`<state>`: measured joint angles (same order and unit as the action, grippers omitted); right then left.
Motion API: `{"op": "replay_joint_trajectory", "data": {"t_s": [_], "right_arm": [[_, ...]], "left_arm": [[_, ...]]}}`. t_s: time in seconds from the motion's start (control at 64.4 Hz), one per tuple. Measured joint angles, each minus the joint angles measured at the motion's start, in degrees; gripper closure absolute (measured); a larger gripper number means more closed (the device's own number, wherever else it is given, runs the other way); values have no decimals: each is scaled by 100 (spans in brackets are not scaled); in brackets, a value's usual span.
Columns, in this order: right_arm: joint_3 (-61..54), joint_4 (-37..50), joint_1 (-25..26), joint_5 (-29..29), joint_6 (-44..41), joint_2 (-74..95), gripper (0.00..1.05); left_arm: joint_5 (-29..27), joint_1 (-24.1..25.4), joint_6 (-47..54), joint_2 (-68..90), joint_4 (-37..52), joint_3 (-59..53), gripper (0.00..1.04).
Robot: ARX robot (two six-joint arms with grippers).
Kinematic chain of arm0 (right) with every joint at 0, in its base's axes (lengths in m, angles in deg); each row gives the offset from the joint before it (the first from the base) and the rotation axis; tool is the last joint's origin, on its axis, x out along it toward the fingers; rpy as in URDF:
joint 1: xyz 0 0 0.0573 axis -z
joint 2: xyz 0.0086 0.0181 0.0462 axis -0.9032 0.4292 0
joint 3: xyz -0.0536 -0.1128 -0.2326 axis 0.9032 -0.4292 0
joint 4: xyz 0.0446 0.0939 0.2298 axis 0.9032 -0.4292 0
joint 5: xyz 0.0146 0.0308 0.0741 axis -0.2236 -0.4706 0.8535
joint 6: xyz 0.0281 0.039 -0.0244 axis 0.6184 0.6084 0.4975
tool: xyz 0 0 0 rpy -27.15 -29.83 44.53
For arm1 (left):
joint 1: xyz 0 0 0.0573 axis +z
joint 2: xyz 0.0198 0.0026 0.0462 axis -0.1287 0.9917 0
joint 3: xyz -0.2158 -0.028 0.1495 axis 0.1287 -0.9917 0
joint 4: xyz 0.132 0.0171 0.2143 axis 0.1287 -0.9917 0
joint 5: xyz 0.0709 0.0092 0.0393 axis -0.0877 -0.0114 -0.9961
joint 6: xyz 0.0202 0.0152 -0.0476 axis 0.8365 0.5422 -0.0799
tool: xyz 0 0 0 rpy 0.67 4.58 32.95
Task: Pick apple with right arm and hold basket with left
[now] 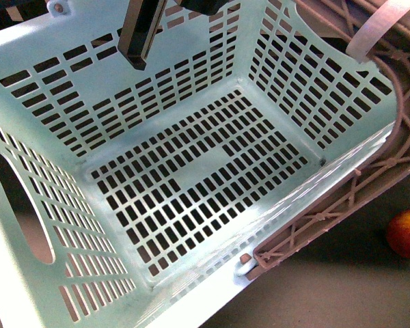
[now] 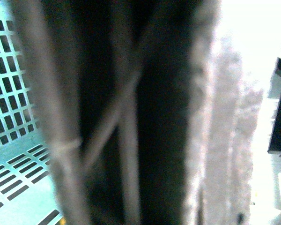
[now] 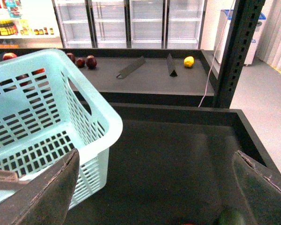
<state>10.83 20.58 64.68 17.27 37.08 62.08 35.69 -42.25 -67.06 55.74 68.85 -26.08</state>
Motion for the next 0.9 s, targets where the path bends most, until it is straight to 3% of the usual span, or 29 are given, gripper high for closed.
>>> {"op": "replay_joint_trajectory", "data": {"t_s": [0.466,0.621,0.699,0.792,0.9], "right_arm": [[7,-13,0,-2,15,11,9],[855,-2122,304,168,459,1628,9],[852,-1888,581,367,389,2203,9],[855,-949,1143,682,109,3204,9],[881,184,1554,590,-321,4570,9]], "left_arm": [[-42,0,125,0,-13,11,91],[-55,-2,136,0,-15,20,91],[-37,-2,131,0,-17,22,91],[-39,-2,136,-2,-17,22,91],[-35,-2,133,-2,-17,24,91]]}}
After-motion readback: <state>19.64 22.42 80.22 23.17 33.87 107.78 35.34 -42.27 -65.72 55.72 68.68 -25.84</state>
